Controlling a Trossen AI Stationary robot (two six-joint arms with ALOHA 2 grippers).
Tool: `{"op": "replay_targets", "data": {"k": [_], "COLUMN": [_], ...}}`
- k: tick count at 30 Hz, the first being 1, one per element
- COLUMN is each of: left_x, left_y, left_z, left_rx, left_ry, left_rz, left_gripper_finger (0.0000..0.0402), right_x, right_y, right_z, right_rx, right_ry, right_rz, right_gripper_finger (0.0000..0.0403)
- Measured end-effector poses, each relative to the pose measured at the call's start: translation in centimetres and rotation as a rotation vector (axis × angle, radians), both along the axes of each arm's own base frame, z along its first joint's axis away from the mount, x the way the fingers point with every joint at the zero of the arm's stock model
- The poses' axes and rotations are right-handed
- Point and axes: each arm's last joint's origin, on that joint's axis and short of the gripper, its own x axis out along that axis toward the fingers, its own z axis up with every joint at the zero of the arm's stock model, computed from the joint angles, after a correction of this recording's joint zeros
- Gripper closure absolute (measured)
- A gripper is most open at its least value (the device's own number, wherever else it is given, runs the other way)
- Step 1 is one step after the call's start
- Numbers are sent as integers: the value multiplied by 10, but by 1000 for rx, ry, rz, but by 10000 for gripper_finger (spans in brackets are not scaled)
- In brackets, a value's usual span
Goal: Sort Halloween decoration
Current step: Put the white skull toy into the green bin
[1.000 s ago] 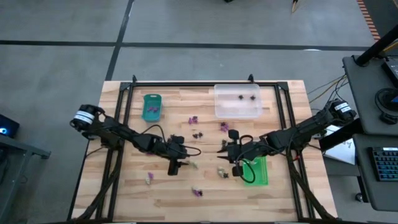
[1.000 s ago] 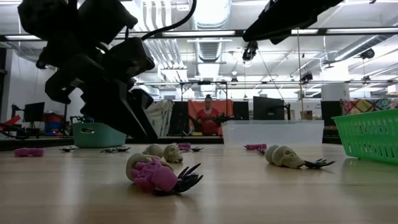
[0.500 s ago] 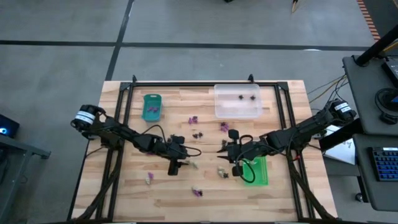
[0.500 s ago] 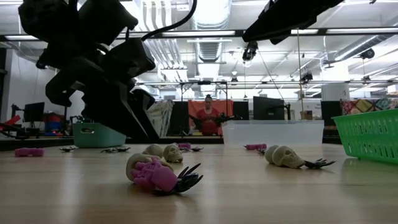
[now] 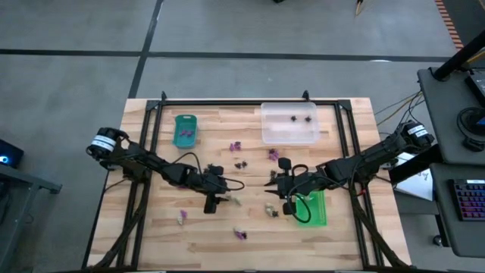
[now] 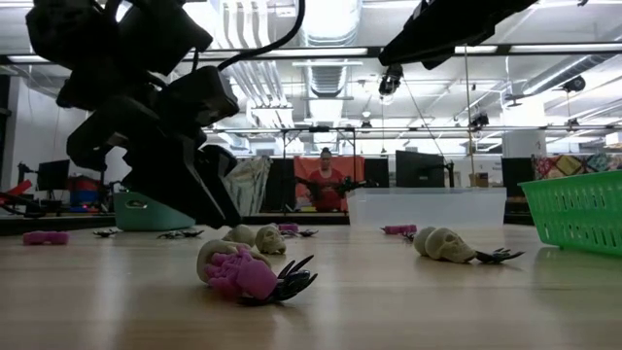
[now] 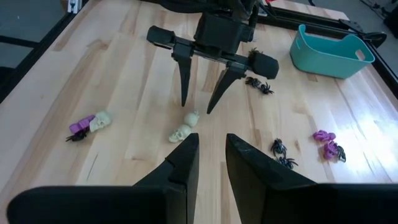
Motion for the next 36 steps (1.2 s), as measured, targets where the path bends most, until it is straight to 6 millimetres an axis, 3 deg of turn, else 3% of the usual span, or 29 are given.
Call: {"op": "replay_targets", "data": {"k": [17,24,30,36], "left_x": [0,5,8,8], "left_y": [0,-4,-5,-5], "left_z": [1,-19,-23,-22], "left_rx": [1,-12,-37,-36], "left_ry": [-43,-21,-33,-33], "left_rz": [19,12,16,15], "left_gripper_finger": [233,233,234,266], "right_x": [0,-1,-1,-1], "right_y": [0,0,-1,-1], "right_z": [-1,-3,-3,-4], "right_rx": [-1,1,2,10], "right_ry": [2,9,10,11], "right_rz": [0,-3,-4,-9], "right_gripper_finger": [330,330,330,330]}}
